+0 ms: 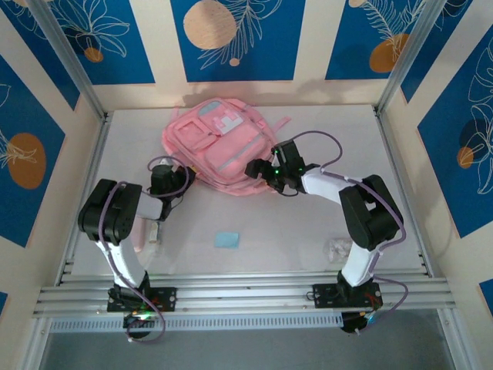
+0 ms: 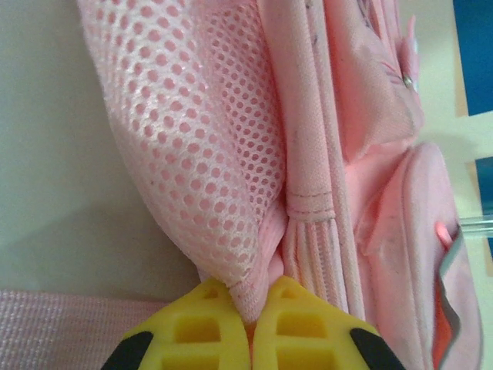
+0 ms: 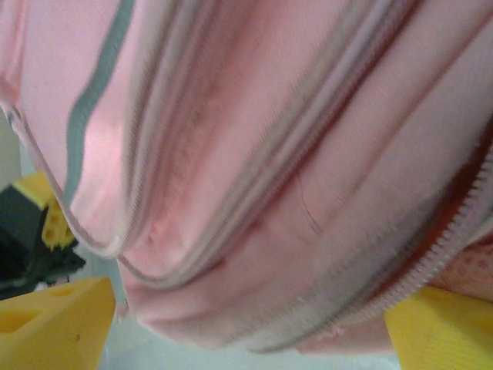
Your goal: Pack the student bag
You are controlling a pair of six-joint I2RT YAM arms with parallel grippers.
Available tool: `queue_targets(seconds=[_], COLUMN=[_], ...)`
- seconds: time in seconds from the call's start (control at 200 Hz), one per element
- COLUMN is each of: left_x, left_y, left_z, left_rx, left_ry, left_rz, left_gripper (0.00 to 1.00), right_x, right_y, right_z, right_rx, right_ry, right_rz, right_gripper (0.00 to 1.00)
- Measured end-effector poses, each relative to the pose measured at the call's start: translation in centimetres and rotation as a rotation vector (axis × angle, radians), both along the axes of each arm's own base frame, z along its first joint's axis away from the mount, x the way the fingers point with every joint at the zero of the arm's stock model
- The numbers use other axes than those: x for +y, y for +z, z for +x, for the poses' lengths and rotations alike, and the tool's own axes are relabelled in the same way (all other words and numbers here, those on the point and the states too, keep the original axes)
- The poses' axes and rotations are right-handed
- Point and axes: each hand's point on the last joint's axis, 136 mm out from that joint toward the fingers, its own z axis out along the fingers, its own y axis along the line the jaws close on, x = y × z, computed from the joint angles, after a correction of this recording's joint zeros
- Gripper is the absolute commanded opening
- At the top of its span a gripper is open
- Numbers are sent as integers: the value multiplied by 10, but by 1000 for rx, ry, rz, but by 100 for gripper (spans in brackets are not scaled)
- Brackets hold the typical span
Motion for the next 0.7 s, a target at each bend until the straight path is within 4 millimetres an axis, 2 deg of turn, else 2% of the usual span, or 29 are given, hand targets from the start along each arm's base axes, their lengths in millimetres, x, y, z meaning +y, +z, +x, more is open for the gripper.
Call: queue_targets(seconds=[0.145,0.27,0.35,0.47,0.55,0.62,0.7], left_x=[-24,-40,-50,-63,-69,-72,-75], left_y=[15,30,39,48,50,51,47], left_z=[-17,-26,-29,-31,-31,-32,-32], left_rx=[8,2,1,-4,-7,-5,7], left_ry=[-33,-48,-55,-61,-63,-59,-52], left_rz=[-25,-25,-13,2,1,-6,-19], left_gripper=[0,0,0,0,0,0,0], right_x=[-9,-14,-12,0,14,28,45], right_y=[9,19,36,71,89,95,91], right_z=[9,-6,-21,-47,-64,-75,-84], right_rx=[-29,-31,-60,-129,-176,-195,-199], right_ry=[-17,-1,25,80,131,174,221], right_rz=[-44,-107,-138,-147,-133,-118,-103], right_gripper=[86,83,81,77,69,62,58])
